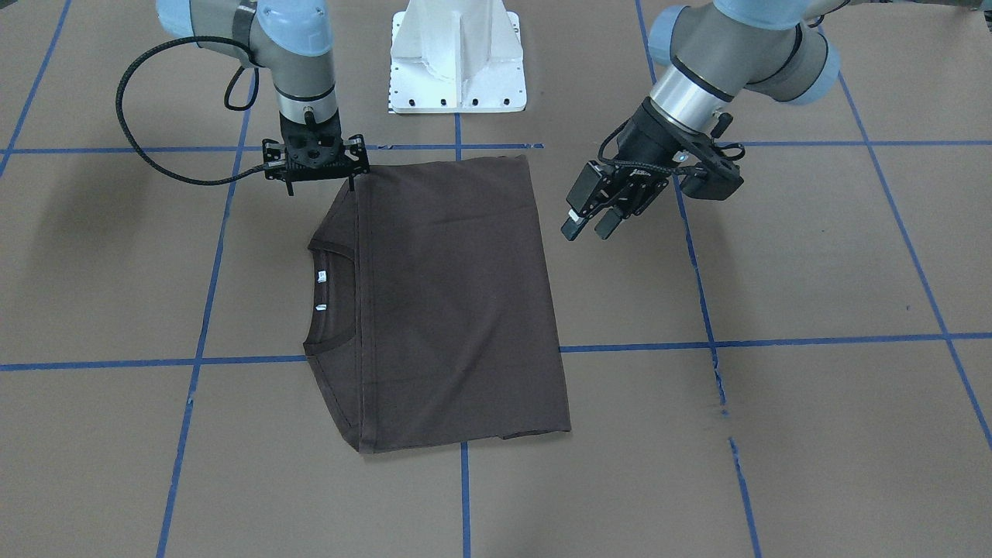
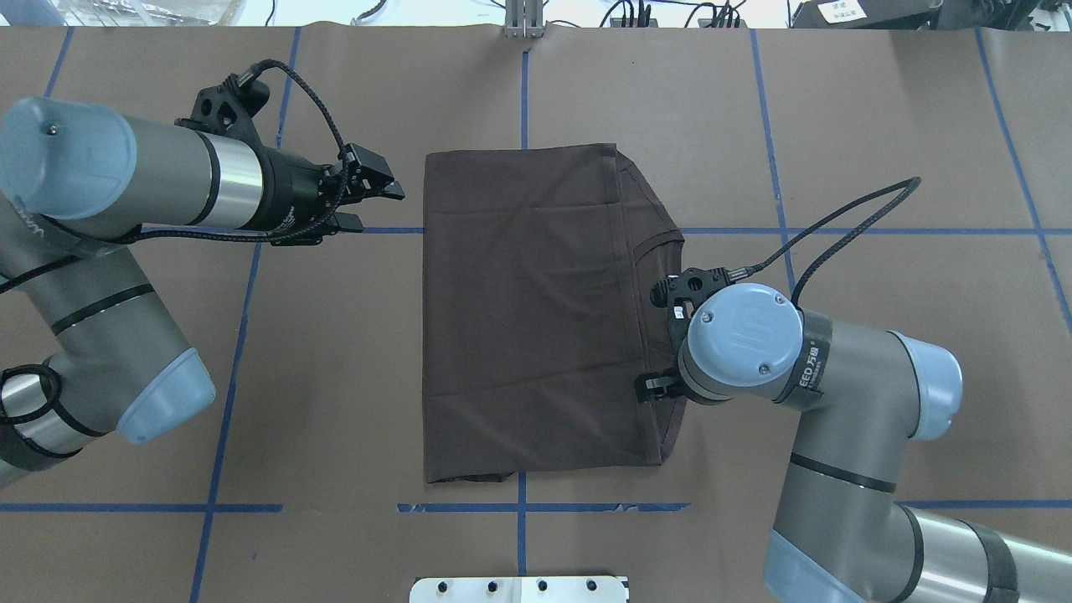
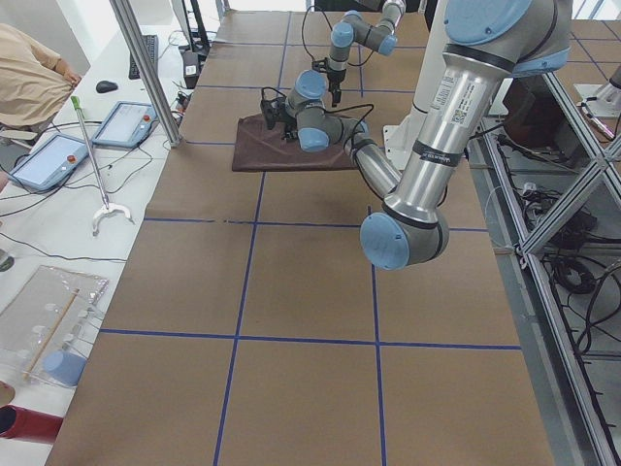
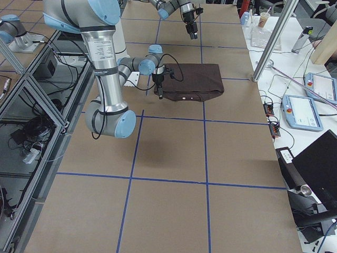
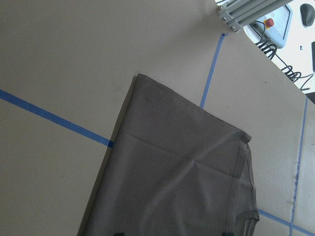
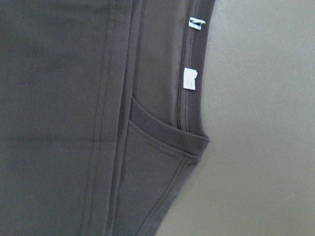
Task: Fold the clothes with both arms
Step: 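Move the right gripper to the shirt's near corner by the collar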
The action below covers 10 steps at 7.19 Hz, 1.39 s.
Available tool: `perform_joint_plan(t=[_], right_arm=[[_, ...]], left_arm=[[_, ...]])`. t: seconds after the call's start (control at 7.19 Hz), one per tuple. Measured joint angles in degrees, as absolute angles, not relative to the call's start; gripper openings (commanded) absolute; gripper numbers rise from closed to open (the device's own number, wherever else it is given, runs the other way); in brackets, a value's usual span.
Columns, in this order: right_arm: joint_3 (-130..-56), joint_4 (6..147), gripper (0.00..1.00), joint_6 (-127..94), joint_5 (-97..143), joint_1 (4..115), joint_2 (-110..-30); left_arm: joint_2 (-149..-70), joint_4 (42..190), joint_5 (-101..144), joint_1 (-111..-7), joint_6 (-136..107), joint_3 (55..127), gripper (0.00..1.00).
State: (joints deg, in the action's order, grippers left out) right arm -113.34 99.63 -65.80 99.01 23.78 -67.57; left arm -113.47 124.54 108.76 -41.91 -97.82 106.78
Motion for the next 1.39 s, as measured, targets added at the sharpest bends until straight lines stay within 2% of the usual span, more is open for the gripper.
perform_joint_plan(t=[0.14,0.42,0.56,0.83,1.11,1.39], right_arm=[[-113.11,99.31,0.99,-75.83,98.93,23.11,-67.00],[-112.79,95.11,0.82,-103.13,95.65,18.89,-66.97],[-112.56,91.26,0.79,-112.60,93.78,17.35,-67.57],[-112.16,88.34,0.77,-122.11,91.93,14.92,-69.12],[-111.75,87.80,0.70,-125.06,91.39,14.05,-70.02],[-111.36,87.70,0.69,-125.53,91.42,13.94,-70.47]], left_arm=[[-113.47,124.54,108.74,-41.92,-97.82,106.89,0.73],[-113.47,124.54,108.72,-41.92,-97.82,106.95,0.73],[-113.47,124.54,108.70,-41.92,-97.82,106.96,0.73],[-113.47,124.54,108.64,-41.92,-97.84,107.02,0.73],[-113.49,124.54,108.64,-41.92,-98.13,107.25,0.73],[-113.48,124.54,108.63,-41.92,-98.24,107.43,0.73]])
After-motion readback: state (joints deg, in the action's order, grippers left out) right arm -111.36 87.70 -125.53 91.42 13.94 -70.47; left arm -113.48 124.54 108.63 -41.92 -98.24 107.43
